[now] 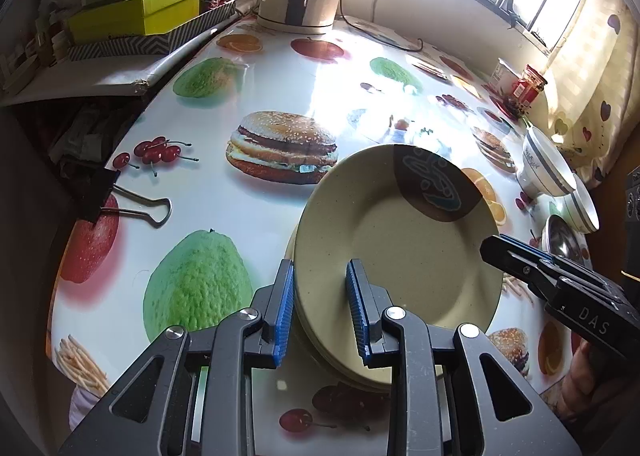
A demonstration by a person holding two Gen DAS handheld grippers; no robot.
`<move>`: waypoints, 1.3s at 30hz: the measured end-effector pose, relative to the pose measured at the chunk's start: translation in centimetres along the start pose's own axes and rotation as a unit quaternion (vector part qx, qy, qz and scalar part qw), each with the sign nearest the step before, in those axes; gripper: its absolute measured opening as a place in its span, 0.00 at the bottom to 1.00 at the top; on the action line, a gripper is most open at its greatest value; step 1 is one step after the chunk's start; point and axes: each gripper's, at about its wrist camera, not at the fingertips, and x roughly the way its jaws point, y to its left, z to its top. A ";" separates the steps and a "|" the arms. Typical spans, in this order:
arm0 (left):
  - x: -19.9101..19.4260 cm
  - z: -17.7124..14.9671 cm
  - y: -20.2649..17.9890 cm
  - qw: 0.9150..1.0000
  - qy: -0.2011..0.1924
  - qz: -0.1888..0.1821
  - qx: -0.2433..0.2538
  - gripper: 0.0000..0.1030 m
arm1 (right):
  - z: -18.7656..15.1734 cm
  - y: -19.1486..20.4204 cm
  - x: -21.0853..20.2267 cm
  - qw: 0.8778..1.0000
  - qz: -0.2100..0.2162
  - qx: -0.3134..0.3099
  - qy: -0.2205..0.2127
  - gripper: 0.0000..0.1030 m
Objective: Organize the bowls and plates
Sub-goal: 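Carry the plate over the stack and lower it on top, then open both tools, then close them on the rim of the plate stack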
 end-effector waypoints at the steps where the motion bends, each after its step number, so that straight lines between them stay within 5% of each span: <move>1: 0.0 0.0 0.0 1.000 0.001 0.001 0.000 0.26 | -0.1 0.0 0.0 1.000 0.000 0.000 0.000 0.19; 24: 0.4 -0.2 -0.1 1.000 0.009 0.010 0.004 0.27 | -0.3 0.0 0.5 1.000 0.000 -0.003 0.004 0.23; 31: 0.2 -0.3 0.4 1.000 0.005 -0.004 -0.004 0.27 | -0.4 0.1 0.3 1.000 -0.002 -0.002 0.000 0.44; 39: 0.0 -0.9 1.4 0.999 0.003 -0.042 -0.028 0.45 | -0.8 -0.9 0.6 1.000 0.006 0.018 0.007 0.45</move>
